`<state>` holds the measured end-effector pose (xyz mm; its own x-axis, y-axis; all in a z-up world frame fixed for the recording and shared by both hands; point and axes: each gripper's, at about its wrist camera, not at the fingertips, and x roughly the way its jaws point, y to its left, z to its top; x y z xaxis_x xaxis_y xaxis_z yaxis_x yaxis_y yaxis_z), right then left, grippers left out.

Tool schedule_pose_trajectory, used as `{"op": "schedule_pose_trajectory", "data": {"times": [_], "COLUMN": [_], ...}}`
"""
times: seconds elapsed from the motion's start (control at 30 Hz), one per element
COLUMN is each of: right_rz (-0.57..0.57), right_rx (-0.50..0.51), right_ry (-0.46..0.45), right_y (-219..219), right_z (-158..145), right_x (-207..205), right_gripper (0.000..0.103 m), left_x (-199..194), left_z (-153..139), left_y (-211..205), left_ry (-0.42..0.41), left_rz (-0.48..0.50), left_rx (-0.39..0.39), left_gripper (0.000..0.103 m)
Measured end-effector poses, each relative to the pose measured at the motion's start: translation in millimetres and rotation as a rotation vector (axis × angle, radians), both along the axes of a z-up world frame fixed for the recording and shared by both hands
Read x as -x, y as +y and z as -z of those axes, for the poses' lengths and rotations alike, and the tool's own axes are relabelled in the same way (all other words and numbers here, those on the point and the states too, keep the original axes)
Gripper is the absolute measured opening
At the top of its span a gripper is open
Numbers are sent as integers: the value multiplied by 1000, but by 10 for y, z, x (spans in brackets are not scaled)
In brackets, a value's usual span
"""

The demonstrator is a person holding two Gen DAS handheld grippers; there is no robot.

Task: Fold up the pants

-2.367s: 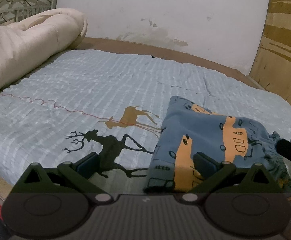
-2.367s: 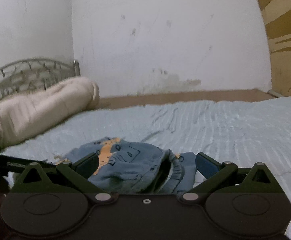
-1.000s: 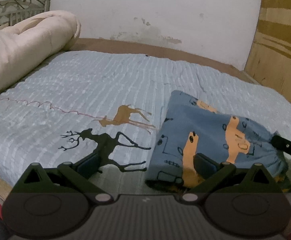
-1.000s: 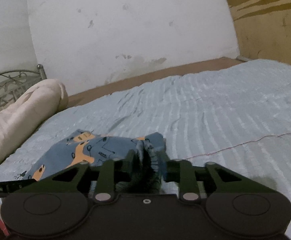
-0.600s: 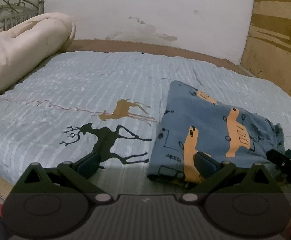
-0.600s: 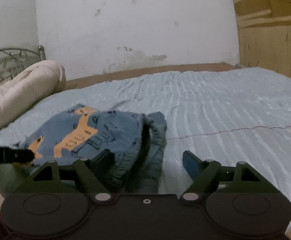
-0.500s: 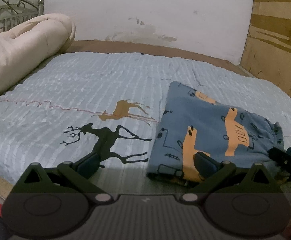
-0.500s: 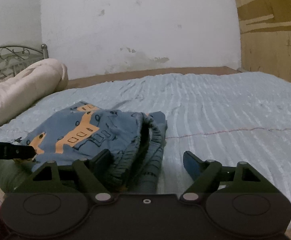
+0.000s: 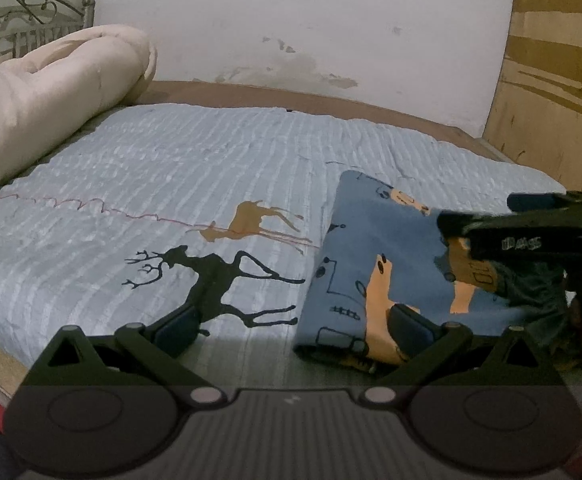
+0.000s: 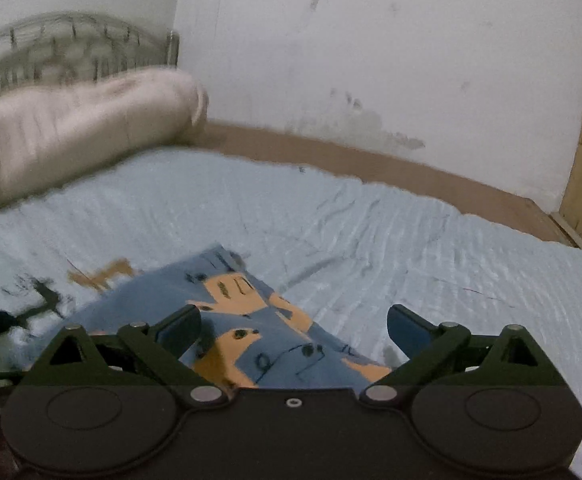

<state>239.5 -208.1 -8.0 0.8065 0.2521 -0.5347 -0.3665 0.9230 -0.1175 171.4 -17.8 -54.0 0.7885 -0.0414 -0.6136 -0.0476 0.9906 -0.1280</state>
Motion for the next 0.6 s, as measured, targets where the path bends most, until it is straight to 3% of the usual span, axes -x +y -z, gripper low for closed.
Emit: {"op": "schedule_pose_trajectory", "data": {"times": [0.07,0.17,0.3,0.47,0.6], "right_rz": [45,149,269,300,293], "right_rx": [80,195,108,-11,-144], "right_ry": [26,-4,-16,-107,-103], "right_y": [29,-73,-427,-538,-564], "right_z": [86,241,300,220,216], "right_x": [-82,-71,92,539,845], "right_gripper": [98,98,98,98,100], "left_x": [-4,-2,5,18,45], "left_z": [7,12,3,-19,-32], "left_y": [5,6,-7,-29,-57], "left_ry": [1,0,3,12,18], "left_rz": [3,6,4,-4,-6], "left_rx": [4,4,1,-5,-19], "left_gripper": [102,102,102,102,102]}}
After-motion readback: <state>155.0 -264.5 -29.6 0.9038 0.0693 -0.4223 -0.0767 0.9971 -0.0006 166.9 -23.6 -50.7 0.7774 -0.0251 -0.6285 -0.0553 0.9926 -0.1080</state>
